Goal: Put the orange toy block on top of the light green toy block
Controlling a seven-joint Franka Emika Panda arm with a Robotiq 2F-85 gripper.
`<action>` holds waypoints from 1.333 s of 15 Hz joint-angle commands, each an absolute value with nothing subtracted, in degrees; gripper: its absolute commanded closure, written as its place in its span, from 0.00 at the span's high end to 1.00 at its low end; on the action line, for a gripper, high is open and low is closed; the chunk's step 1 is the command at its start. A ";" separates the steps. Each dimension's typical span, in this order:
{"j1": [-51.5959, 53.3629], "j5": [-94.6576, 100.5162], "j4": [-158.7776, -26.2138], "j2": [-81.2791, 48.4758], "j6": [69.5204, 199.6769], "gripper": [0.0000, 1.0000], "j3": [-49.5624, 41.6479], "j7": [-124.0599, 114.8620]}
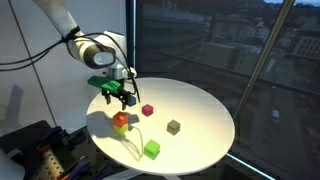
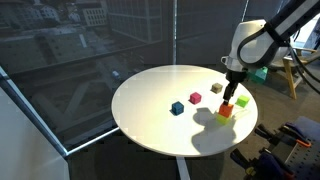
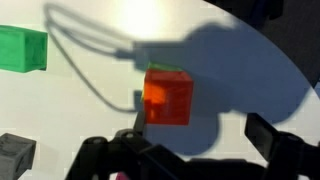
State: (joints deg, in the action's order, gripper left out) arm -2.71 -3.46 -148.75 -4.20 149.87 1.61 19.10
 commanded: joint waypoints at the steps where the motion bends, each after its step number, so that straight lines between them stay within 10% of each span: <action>1: -1.30 -2.30 -150.00 -1.33 147.99 1.00 1.56 15.64; 20: 2.22 -2.69 -148.93 -2.14 144.95 1.00 2.63 10.14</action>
